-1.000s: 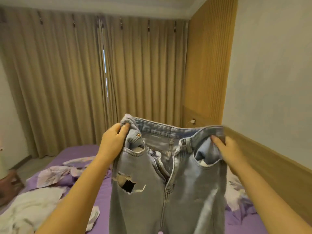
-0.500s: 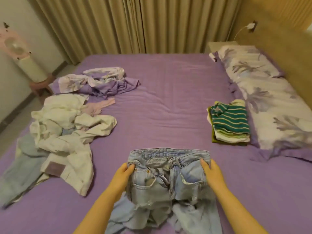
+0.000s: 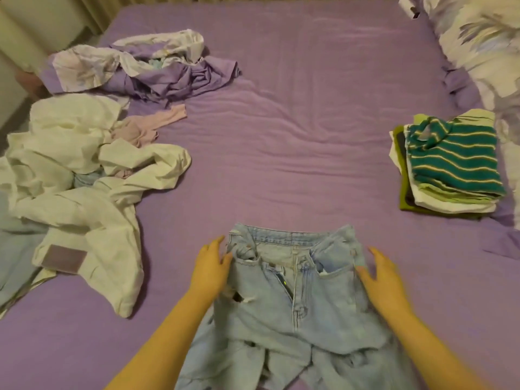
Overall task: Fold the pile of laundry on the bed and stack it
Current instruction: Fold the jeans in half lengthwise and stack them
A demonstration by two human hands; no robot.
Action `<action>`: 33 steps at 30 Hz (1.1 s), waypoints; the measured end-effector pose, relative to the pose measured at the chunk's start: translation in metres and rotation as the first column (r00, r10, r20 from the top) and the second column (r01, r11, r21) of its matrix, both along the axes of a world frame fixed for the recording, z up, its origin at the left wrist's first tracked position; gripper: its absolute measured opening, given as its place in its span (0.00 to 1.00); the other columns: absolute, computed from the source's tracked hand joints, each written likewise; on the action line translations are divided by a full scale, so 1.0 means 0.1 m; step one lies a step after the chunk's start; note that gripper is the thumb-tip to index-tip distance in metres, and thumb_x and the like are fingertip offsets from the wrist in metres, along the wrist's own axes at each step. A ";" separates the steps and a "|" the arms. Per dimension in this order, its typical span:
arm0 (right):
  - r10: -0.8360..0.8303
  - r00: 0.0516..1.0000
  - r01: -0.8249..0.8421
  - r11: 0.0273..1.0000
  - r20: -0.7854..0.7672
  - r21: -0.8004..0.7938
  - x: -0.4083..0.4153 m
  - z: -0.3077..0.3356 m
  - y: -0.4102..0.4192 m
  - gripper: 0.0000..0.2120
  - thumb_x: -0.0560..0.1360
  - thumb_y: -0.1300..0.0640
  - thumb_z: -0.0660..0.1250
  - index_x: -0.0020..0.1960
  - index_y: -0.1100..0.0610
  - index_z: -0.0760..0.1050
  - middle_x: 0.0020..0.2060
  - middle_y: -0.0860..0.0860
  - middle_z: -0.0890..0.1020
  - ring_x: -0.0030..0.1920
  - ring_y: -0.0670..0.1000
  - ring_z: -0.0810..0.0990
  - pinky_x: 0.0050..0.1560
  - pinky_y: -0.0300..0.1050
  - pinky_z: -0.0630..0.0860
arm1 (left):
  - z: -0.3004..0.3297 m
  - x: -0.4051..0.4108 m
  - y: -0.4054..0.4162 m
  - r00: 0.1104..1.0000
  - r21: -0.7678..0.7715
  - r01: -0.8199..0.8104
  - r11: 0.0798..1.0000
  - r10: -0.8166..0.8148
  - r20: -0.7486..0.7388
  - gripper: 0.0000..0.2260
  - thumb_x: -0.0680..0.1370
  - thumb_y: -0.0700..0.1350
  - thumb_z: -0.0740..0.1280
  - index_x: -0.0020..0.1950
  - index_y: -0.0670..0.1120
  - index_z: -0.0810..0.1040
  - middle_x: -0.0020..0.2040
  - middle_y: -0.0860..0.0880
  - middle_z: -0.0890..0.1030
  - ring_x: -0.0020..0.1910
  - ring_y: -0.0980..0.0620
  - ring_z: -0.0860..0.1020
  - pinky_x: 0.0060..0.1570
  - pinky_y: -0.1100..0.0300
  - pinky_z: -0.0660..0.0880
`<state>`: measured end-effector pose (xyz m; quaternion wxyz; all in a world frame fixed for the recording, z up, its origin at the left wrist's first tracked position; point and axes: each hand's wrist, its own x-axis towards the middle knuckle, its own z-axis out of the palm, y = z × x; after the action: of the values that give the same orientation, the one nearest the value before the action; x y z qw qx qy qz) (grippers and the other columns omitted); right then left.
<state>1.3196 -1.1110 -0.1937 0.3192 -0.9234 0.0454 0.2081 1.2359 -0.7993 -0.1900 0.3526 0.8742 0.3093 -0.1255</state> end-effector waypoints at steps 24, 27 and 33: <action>0.082 0.951 -0.039 0.988 -0.298 0.146 -0.06 -0.59 1.63 0.18 0.81 0.62 0.57 0.71 0.56 0.66 0.42 0.62 0.79 0.36 0.58 0.72 0.42 0.52 0.74 | -0.56 1.09 0.77 0.374 0.073 0.924 0.375 -0.850 -0.371 0.20 0.75 0.64 0.62 0.53 0.50 0.79 0.51 0.48 0.77 0.55 0.46 0.69 0.55 0.53 0.61; 0.071 0.984 -0.036 0.978 -0.166 0.205 0.00 -0.38 1.57 0.16 0.82 0.60 0.57 0.68 0.57 0.69 0.39 0.59 0.77 0.38 0.56 0.73 0.45 0.53 0.74 | -0.22 1.13 0.82 0.485 -0.009 0.872 0.490 -0.865 -0.125 0.10 0.75 0.57 0.68 0.45 0.51 0.77 0.47 0.50 0.77 0.54 0.47 0.71 0.55 0.56 0.64; 0.462 0.882 -0.454 0.777 0.095 0.436 0.39 0.50 1.65 0.32 0.73 0.59 0.68 0.65 0.32 0.58 0.69 0.36 0.61 0.72 0.37 0.55 0.66 0.32 0.59 | 0.70 1.24 0.59 0.512 -0.121 0.859 0.498 -0.845 0.155 0.08 0.79 0.50 0.65 0.53 0.46 0.79 0.47 0.47 0.80 0.47 0.48 0.77 0.63 0.42 0.68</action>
<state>1.3591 -0.9461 -0.1434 0.4612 -0.8066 -0.2266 0.2921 1.3597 -0.7405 -0.1200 0.3345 0.8807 -0.1879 -0.2777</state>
